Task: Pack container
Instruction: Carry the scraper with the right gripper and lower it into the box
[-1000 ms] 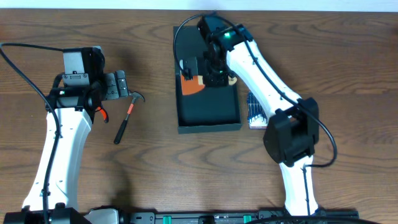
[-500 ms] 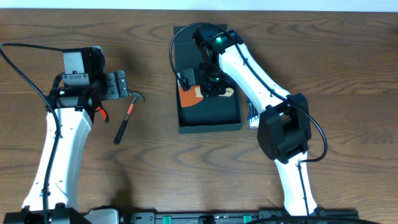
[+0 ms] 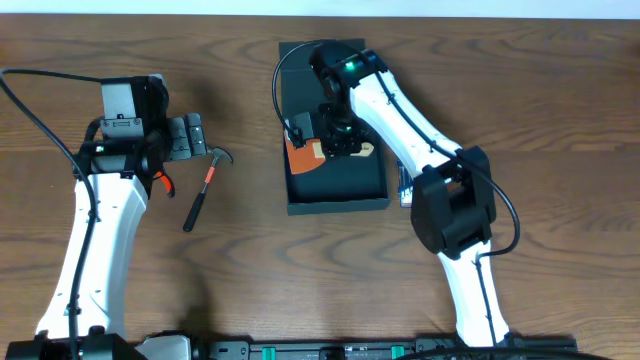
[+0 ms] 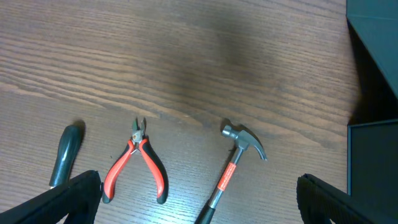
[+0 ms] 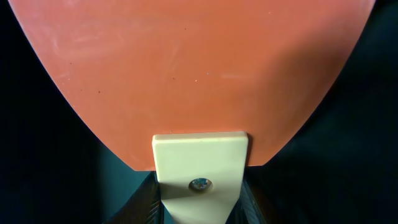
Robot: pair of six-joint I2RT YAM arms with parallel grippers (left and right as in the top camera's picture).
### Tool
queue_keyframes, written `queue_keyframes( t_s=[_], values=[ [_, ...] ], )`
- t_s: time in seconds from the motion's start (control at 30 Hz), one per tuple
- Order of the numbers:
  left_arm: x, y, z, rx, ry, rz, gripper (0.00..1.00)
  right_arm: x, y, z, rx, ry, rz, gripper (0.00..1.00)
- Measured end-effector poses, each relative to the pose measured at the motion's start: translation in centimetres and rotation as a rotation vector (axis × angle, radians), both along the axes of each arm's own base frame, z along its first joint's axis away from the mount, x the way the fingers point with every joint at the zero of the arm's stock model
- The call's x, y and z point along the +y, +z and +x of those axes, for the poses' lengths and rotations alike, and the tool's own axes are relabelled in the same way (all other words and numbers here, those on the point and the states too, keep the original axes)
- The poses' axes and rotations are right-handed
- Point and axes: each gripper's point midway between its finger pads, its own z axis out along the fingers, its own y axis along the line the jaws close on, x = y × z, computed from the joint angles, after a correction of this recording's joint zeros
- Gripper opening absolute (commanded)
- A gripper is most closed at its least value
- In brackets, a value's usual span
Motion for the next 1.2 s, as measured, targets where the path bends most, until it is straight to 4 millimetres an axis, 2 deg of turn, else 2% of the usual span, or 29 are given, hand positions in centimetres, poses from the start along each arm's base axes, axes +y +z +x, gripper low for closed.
queue_keyframes(
  t_s=[0.27,0.47,0.5,0.53,0.77,1.03,1.13,1.2],
  values=[
    [0.0,0.0,0.0,0.0,0.0,0.0,0.98,0.0,-0.4,1.3,-0.031,-0.022,0.023,0.04],
    [0.0,0.0,0.0,0.0,0.0,0.0,0.98,-0.1,-0.4,1.4,-0.03,-0.035,0.025,0.27],
    [0.0,0.0,0.0,0.0,0.0,0.0,0.98,-0.1,-0.4,1.4,-0.028,-0.041,0.024,0.42],
    [0.0,0.0,0.0,0.0,0.0,0.0,0.98,-0.1,-0.4,1.4,-0.024,-0.048,0.023,0.99],
    [0.0,0.0,0.0,0.0,0.0,0.0,0.98,-1.1,-0.5,0.4,0.022,-0.108,-0.029,0.99],
    [0.0,0.0,0.0,0.0,0.0,0.0,0.98,-3.0,-0.1,-1.8,0.1,-0.153,-0.123,0.99],
    [0.0,0.0,0.0,0.0,0.0,0.0,0.98,-3.2,1.7,-2.3,0.098,-0.165,-0.116,0.99],
    [0.0,0.0,0.0,0.0,0.0,0.0,0.98,-3.1,4.4,-2.4,0.052,-0.173,-0.078,0.99]
  ],
)
